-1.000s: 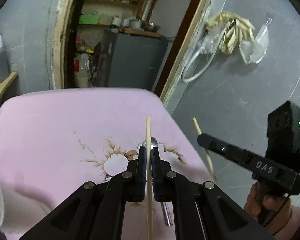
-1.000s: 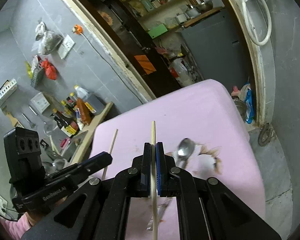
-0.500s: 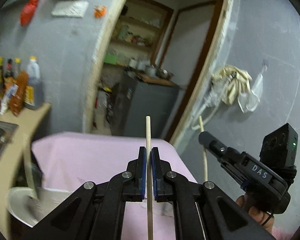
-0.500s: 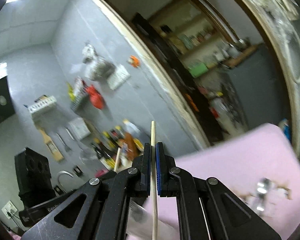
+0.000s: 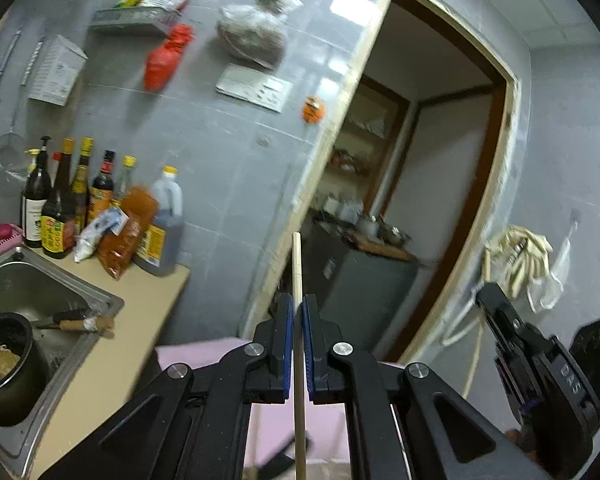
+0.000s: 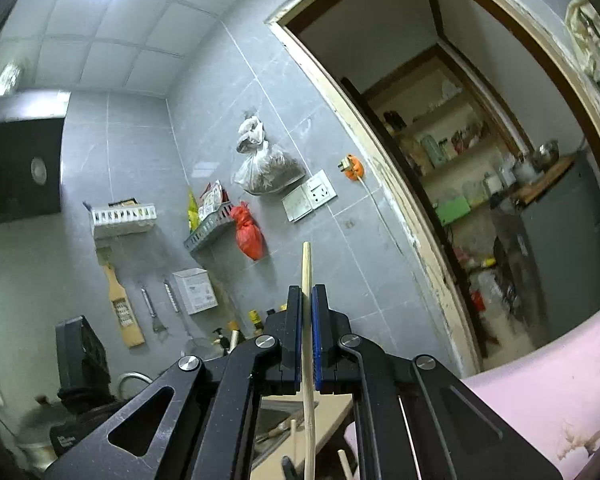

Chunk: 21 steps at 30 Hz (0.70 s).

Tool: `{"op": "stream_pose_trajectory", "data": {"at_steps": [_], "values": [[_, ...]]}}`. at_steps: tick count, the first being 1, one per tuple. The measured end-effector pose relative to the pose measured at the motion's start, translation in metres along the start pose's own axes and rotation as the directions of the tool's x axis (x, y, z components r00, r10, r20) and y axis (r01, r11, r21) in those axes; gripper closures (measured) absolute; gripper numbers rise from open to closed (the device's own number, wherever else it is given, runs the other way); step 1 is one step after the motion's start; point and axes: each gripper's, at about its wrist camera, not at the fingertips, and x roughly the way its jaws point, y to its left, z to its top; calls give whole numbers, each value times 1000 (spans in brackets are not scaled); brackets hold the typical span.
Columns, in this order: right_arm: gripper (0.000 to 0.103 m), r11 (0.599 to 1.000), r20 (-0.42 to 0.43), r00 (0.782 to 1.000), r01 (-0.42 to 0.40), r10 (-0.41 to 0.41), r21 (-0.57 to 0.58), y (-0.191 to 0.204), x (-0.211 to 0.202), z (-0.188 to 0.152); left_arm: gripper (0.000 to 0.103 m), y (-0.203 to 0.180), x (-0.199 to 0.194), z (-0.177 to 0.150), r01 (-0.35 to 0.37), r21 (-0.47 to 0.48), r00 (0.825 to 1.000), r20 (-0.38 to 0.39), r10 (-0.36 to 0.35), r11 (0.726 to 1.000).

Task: Organize utensils
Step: 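Carry both chopsticks into the white basket and open both grippers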

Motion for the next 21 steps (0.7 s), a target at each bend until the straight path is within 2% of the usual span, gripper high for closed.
{"op": "stream_pose_trajectory", "data": {"at_steps": [6, 11, 21], "values": [[99, 991, -1, 999, 44, -44, -127, 12, 4, -24, 98, 28, 9, -19, -1, -24, 999, 52, 3, 1000], [99, 974, -17, 997, 74, -79, -213, 13, 0, -35, 98, 33, 10, -40, -8, -28, 996, 88, 11, 1000], [99, 973, -25, 995, 90, -98, -213, 1, -5, -50, 98, 31, 1, -68, -51, -2, 985, 166, 51, 999]]}}
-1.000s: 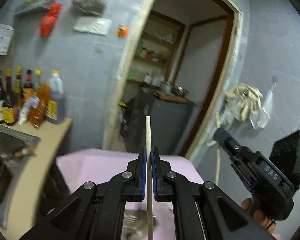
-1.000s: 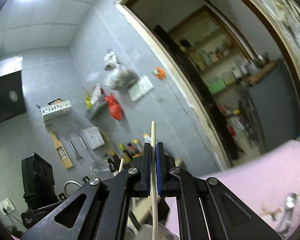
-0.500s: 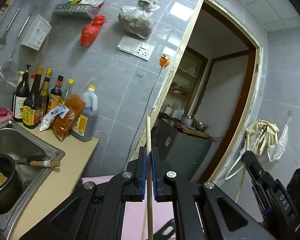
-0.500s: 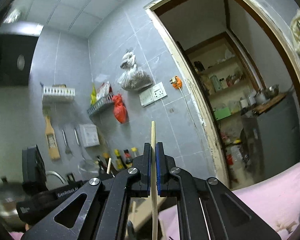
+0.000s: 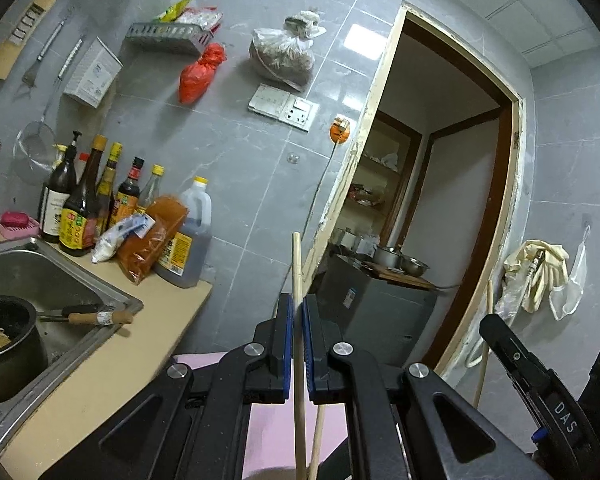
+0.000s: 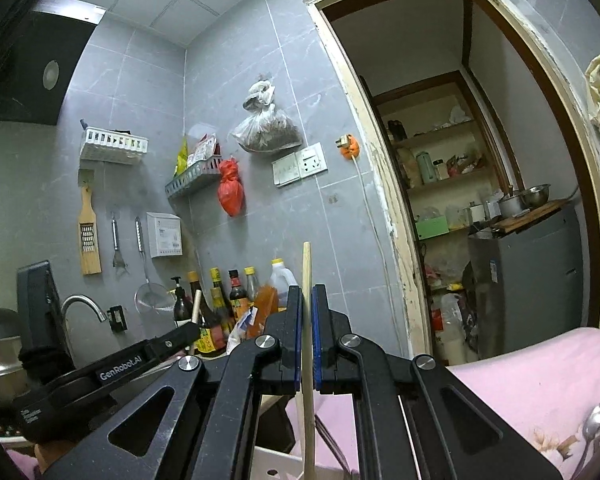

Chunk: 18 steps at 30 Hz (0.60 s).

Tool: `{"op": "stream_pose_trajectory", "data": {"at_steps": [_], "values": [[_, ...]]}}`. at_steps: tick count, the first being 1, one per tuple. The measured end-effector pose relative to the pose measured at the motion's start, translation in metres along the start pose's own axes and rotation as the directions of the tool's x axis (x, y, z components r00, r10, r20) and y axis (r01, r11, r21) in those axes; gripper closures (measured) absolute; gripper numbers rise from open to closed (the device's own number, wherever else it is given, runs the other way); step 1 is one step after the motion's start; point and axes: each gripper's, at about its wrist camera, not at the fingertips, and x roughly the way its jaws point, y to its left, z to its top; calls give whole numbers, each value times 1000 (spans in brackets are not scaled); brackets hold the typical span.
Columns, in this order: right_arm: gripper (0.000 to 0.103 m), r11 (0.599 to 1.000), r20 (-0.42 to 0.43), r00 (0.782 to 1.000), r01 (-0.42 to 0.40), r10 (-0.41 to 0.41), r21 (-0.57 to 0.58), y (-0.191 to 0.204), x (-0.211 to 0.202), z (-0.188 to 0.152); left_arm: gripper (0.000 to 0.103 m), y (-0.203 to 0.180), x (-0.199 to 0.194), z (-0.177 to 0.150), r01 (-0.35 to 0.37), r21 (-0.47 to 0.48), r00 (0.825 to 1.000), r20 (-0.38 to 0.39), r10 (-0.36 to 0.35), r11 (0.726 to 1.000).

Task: Organize utensils
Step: 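Carry both chopsticks into the white basket and open both grippers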

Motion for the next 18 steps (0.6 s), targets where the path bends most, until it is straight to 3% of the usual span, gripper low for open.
{"op": "stream_pose_trajectory", "data": {"at_steps": [8, 18], "values": [[99, 999, 21, 1000, 15, -14, -34, 4, -4, -12, 98, -11, -13, -16, -42, 94, 997, 74, 35, 995], [99, 999, -12, 1000, 10, -11, -47, 3, -12, -20, 97, -15, -19, -29, -34, 145, 999, 45, 28, 989]]}}
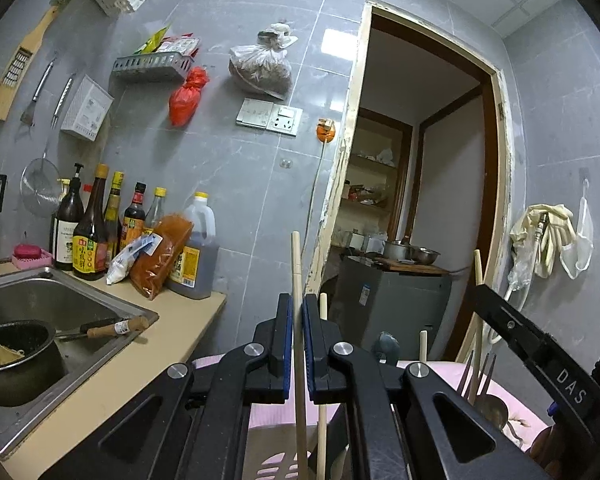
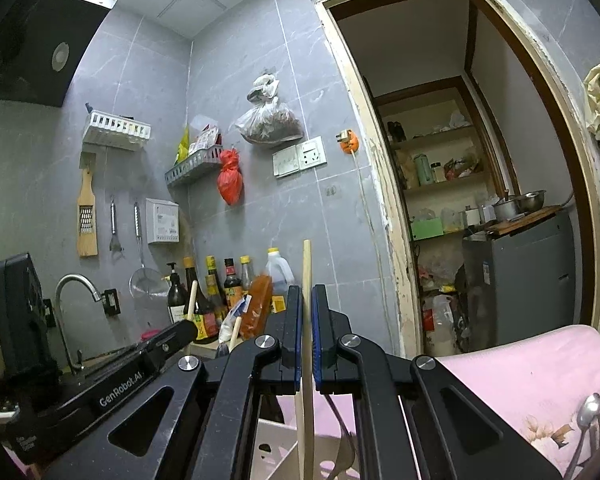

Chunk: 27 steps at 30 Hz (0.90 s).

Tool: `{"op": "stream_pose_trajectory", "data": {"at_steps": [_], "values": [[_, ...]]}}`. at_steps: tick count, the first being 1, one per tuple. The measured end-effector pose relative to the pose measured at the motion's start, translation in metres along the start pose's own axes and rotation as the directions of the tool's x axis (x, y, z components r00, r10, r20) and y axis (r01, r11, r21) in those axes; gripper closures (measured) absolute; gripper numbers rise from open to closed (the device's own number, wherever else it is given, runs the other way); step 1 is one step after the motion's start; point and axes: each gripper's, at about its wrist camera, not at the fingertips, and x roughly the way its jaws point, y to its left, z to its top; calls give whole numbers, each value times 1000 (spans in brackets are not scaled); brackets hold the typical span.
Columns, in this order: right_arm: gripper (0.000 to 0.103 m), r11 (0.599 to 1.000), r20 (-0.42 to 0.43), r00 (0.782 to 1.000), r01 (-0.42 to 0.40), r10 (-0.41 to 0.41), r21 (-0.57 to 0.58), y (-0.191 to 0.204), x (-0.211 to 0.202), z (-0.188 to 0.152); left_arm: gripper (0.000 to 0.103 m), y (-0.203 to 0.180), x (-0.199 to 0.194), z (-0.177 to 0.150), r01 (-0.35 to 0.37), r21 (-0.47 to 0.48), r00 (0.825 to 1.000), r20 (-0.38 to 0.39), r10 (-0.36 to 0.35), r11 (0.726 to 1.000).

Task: Organize utensils
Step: 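Carry both chopsticks into the white basket and open both grippers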

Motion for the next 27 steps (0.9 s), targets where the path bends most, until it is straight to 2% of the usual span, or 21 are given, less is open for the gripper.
{"op": "stream_pose_trajectory", "data": {"at_steps": [6, 10, 14, 16, 20, 21, 23, 25, 27], "values": [[98, 1000, -47, 999, -6, 7, 8, -4, -4, -5, 97, -9, -2, 4, 27, 56, 999, -24, -26, 998], [97, 1000, -73, 997, -11, 12, 17, -7, -6, -2, 97, -8, 1, 8, 53, 44, 996, -77, -50, 998], [80, 999, -99, 995, -18, 22, 44, -12, -8, 4, 97, -7, 6, 11, 80, 21, 985, -155, -76, 997], [80, 998, -109, 994, -22, 27, 53, -13, -9, 9, 95, -7, 6, 12, 87, 12, 977, -194, -83, 996], [77, 997, -126, 992, -13, 22, 70, -18, -14, 22, 84, -9, 3, 18, 77, -10, 970, -232, -78, 997], [71, 997, -131, 991, -7, 17, 76, -20, -16, 26, 82, -11, 1, 21, 76, -17, 968, -239, -78, 997], [62, 996, -133, 991, 6, 5, 86, -25, -21, 36, 67, -17, -3, 29, 74, -24, 967, -243, -78, 997], [58, 996, -139, 990, 28, -16, 89, -33, -26, 49, 57, -26, -7, 38, 61, -29, 968, -243, -66, 998], [48, 995, -145, 989, 51, -38, 87, -42, -33, 60, 53, -36, -9, 48, 57, -39, 966, -251, -65, 998]]}}
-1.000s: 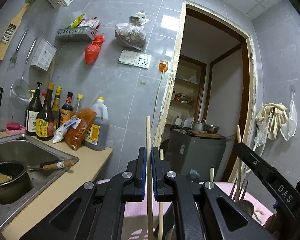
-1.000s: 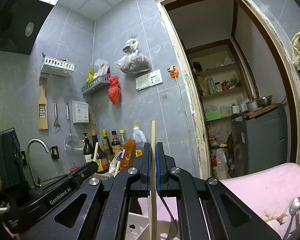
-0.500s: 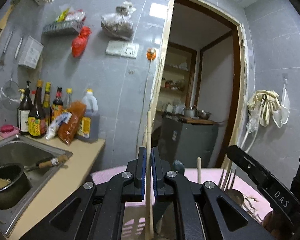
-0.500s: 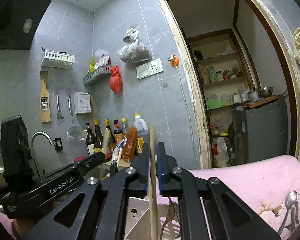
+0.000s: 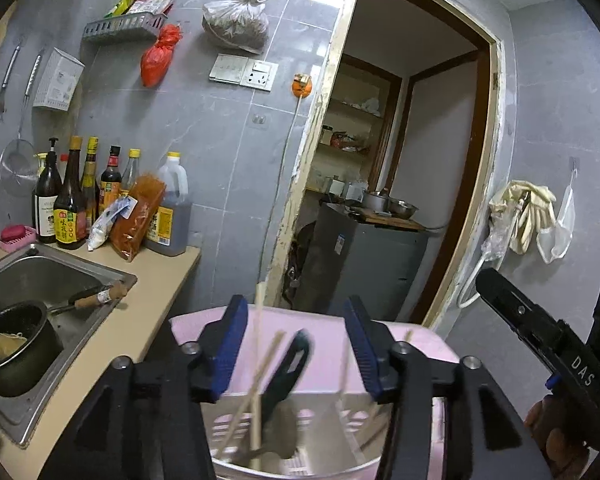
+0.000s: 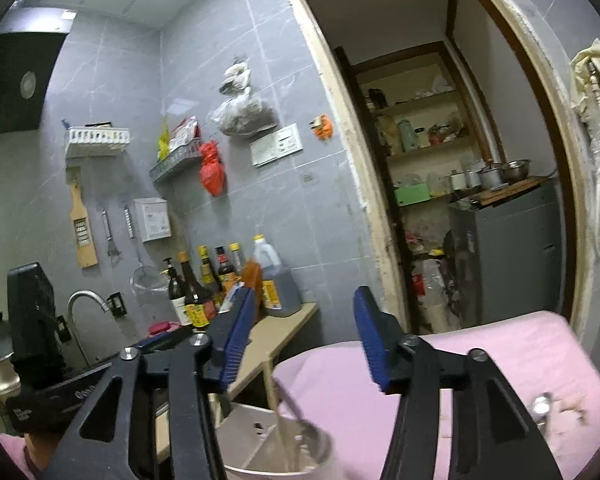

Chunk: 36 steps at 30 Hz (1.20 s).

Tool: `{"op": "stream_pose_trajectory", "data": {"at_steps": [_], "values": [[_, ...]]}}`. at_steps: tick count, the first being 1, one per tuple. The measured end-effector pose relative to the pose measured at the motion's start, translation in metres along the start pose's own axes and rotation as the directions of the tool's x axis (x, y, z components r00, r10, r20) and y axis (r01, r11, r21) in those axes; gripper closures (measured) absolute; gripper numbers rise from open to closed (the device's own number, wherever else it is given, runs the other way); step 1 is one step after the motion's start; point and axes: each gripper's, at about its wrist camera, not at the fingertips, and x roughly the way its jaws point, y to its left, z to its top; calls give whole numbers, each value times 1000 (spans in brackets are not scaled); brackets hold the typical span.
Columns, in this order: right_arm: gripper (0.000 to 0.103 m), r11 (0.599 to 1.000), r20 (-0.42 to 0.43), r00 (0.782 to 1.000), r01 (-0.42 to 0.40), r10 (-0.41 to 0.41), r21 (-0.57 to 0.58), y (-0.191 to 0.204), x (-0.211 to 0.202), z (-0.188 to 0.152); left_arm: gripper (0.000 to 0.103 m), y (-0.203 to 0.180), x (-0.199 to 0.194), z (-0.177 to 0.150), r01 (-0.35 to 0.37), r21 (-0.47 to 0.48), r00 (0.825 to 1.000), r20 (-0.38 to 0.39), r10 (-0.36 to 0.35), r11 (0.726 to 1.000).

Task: Organize utensils
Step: 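Carry both chopsticks into the white basket and open both grippers, then move both grippers back to the last spoon and fork on the table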

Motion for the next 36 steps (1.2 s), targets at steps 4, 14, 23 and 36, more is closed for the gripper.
{"op": "stream_pose_trajectory", "data": {"at_steps": [4, 14, 23, 36], "values": [[36, 999, 0, 999, 37, -37, -18, -19, -19, 23, 27, -27, -6, 13, -18, 11, 1000, 4, 18, 1000], [9, 986, -20, 989, 148, -150, -82, -78, -60, 56, 1, -98, -10, 15, -48, 57, 998, 32, 46, 997], [2, 969, -71, 971, 222, -230, -111, -136, -84, 51, 0, -156, 3, -11, -40, 132, 999, 15, 38, 990], [2, 952, -192, 934, 287, -302, -105, -212, -86, 20, 0, -210, 50, -47, 20, 173, 996, -91, -4, 985]]}}
